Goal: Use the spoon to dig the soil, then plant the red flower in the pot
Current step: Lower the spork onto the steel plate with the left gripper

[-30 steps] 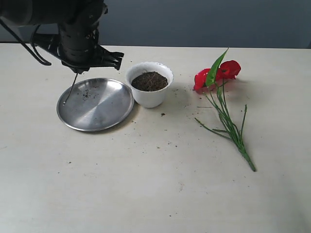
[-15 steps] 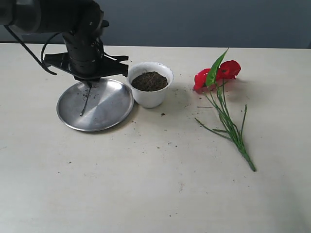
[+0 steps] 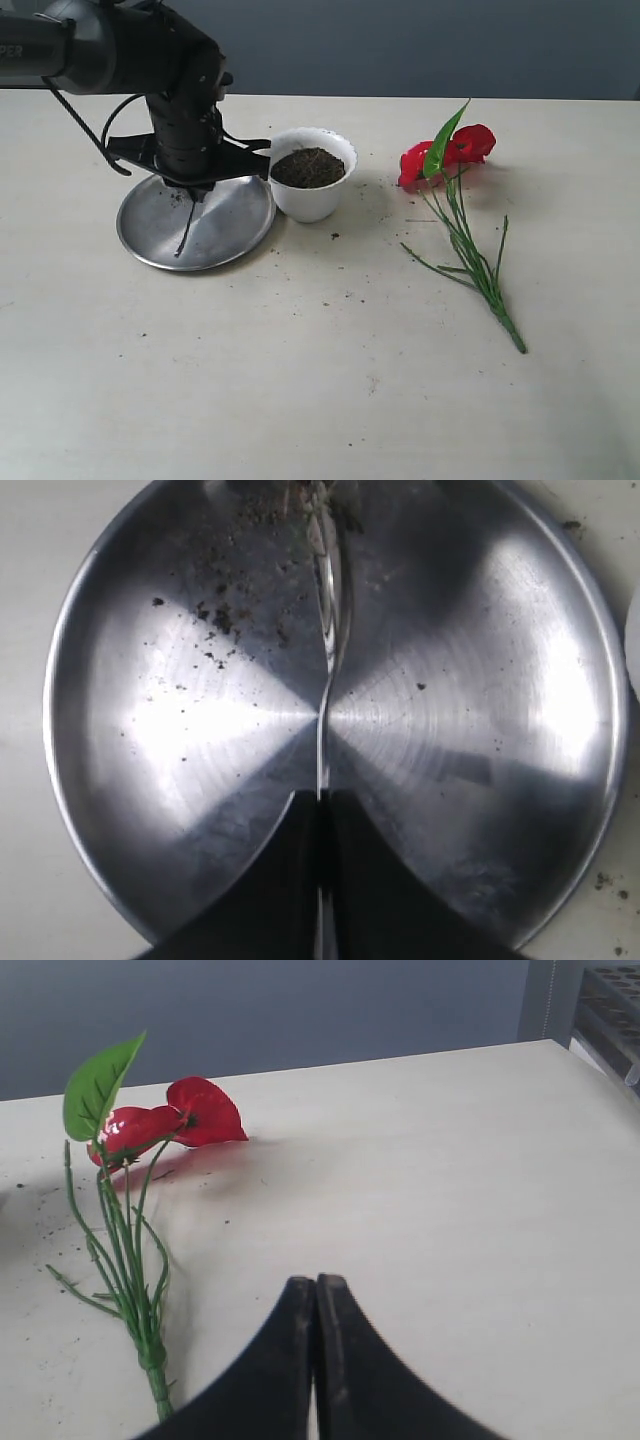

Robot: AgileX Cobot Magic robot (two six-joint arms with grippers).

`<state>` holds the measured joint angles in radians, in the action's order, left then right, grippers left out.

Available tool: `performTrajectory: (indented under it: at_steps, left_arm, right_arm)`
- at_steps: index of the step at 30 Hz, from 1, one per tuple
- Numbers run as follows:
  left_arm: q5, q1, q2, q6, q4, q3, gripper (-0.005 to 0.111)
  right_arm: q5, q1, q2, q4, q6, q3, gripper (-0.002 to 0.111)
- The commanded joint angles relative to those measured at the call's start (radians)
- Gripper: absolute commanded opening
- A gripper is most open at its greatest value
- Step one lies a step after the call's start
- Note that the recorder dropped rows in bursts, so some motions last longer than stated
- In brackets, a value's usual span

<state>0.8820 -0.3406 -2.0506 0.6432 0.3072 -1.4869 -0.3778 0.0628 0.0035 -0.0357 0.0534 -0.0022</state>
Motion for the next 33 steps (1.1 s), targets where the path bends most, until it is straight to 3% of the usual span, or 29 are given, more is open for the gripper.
performTrajectory:
  at_steps: [1,16,33]
  left_arm:
    - [-0.012,0.030,-0.017,0.004,-0.009,0.004,0.000]
    - [-0.073,0.049,-0.020,-0.008,-0.002,0.004,0.000]
    - [-0.020,0.049,-0.020,-0.039,0.012,0.004,0.000]
  right_arm:
    - [0.014,-0.004,-0.004,0.004,-0.003,0.002,0.000]
    - [0.012,-0.004,-0.004,0.001,-0.003,0.002,0.000]
    - [0.015,-0.004,-0.004,0.001,-0.003,0.002,0.000]
